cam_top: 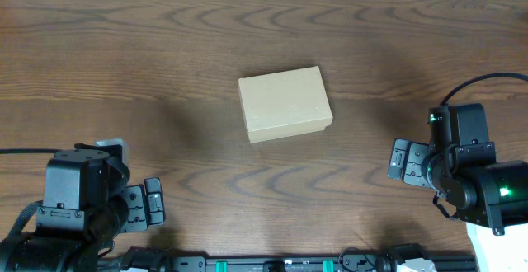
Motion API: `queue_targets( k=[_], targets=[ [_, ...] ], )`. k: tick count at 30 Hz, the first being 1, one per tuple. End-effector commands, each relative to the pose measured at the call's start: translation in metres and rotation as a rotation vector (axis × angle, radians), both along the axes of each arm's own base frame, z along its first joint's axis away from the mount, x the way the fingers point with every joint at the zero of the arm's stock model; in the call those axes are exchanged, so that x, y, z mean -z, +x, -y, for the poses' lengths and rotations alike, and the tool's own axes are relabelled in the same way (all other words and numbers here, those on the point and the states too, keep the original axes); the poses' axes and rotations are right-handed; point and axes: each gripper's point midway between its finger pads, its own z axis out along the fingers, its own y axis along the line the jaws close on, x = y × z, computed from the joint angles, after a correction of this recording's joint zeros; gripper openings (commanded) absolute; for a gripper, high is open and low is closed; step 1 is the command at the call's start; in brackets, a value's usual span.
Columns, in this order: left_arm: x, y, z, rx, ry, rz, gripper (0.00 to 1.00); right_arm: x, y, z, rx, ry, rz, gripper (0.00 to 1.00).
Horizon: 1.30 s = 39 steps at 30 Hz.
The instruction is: Pack container
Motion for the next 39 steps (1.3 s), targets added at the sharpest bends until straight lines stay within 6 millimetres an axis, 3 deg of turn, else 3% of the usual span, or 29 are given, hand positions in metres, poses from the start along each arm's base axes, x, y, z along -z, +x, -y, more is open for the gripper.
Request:
queue_targets(
  k=[1,31,36,39],
  targets=[
    [0.001,-0.002,-0.004,-0.015,0.018,-0.003,0.95,-0.001,0.001,0.005,0.024,-0.016,0.007,0.99],
    [0.003,-0.005,-0.005,-0.015,0.019,-0.017,0.95,-0.001,0.001,0.005,0.024,-0.017,0.007,0.99],
    [0.003,-0.005,-0.005,-0.015,0.019,-0.017,0.95,-0.01,-0.001,0.008,0.031,-0.023,0.066,0.99],
    [0.003,-0.005,-0.005,-0.015,0.019,-0.017,0.95,-0.027,0.013,0.007,0.023,-0.011,0.188,0.99]
  ],
)
